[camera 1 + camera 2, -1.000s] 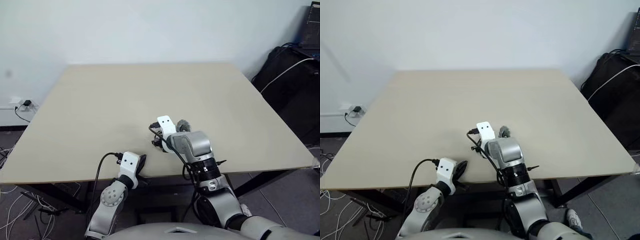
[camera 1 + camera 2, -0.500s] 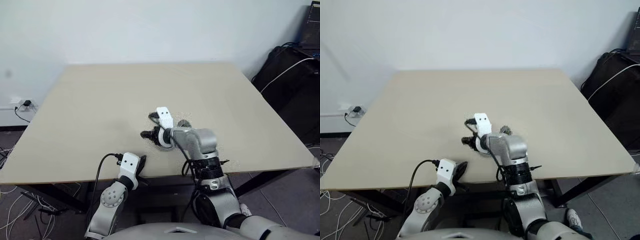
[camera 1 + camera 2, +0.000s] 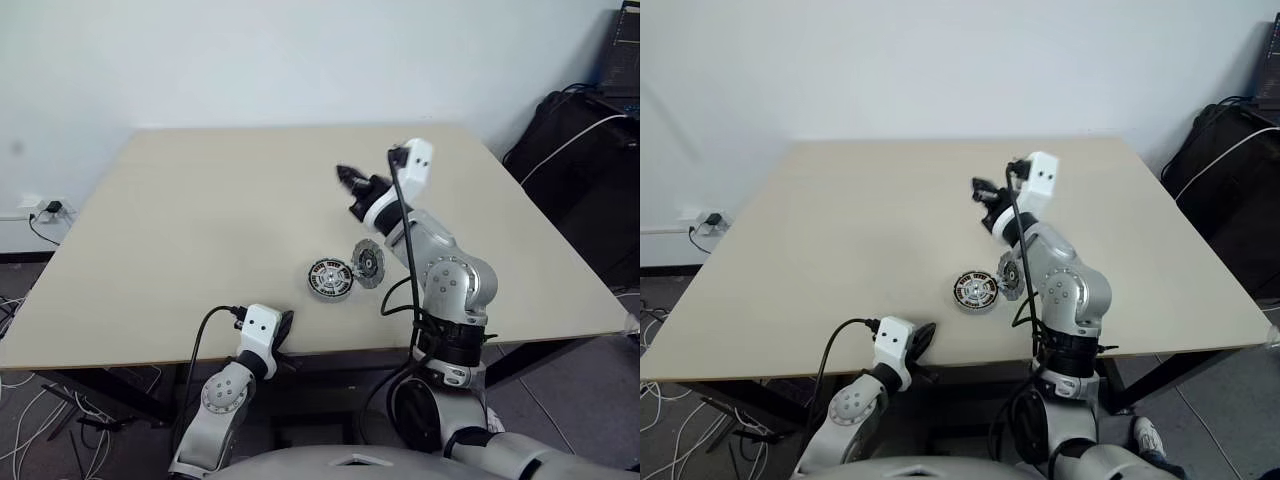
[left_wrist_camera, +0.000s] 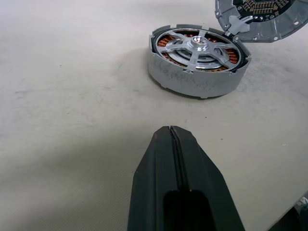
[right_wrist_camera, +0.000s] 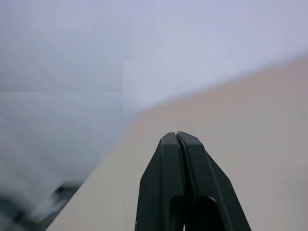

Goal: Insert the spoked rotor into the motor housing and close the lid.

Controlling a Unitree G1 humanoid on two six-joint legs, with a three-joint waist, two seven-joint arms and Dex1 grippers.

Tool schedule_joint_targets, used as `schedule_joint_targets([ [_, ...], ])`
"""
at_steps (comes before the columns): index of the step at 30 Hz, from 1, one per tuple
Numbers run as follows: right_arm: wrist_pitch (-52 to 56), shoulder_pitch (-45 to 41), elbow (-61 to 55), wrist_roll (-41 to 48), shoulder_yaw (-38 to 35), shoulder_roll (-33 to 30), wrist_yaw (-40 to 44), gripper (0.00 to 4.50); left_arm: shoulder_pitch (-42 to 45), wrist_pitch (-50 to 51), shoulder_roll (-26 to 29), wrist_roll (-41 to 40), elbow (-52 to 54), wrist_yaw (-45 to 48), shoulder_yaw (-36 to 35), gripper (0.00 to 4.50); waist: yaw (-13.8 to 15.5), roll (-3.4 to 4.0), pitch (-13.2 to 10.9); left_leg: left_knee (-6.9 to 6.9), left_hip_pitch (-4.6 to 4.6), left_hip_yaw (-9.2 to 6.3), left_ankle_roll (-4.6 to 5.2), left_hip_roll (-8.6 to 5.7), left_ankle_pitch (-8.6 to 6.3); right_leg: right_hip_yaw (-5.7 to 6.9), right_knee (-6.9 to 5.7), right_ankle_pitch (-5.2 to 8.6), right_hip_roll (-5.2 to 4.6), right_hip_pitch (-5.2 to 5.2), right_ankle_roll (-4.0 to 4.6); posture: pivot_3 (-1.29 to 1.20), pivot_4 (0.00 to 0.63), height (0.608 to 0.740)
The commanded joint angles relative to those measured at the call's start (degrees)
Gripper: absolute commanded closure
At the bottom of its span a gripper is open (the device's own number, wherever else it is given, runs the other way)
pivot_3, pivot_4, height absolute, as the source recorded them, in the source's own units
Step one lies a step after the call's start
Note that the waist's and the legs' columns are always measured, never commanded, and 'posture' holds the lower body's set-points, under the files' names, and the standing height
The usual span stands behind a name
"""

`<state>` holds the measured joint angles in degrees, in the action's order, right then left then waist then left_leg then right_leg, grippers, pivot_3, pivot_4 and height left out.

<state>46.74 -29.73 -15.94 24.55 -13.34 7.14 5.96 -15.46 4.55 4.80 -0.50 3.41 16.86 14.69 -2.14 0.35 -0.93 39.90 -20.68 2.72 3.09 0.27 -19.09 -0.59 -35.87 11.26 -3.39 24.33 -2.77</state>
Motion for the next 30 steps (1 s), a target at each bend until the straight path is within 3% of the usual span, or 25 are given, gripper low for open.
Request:
schedule_joint_targets([
  [1,-7.60,3.05,-2.91,-8.81,3.19,-5.57,-3.73,4.47,0.74,-0.41,0.05,-0.53,2.58,0.51,0.40,4.50,0.10,-0.01,0.00,0.00,0.00,0.01,0.01,-0.02,0.00,-0.02,0.02,0.01,-0.01,-0.01,0.01,0.00,0.000,0.740],
  [5,-11.05,9.86,-0.06,-23.62,10.41,-15.91,-8.71,4.47,1.19,-0.26,0.12,-0.59,2.26,0.96,0.50,4.50,0.06,-0.01,0.00,0.00,0.00,0.11,0.06,-0.09,-0.01,-0.15,0.05,0.02,-0.05,-0.01,0.03,0.00,0.000,0.740],
  [12,-8.29,18.06,3.25,-32.45,16.41,-22.19,-8.97,4.47,1.81,-0.09,0.55,-0.69,1.78,1.80,0.49,4.50,-0.10,0.03,-0.02,0.00,0.12,0.18,0.02,-0.09,0.01,-0.21,0.00,0.03,0.10,-0.04,0.04,0.00,0.000,0.740],
  [30,-3.53,19.56,3.95,-31.24,23.10,-21.13,2.07,4.47,1.51,-0.03,1.00,-0.64,1.96,1.77,0.03,4.50,0.13,-0.04,-0.06,0.01,0.12,0.15,0.09,0.03,0.02,-0.27,0.03,0.06,0.09,-0.06,-0.03,0.00,0.000,0.740],
])
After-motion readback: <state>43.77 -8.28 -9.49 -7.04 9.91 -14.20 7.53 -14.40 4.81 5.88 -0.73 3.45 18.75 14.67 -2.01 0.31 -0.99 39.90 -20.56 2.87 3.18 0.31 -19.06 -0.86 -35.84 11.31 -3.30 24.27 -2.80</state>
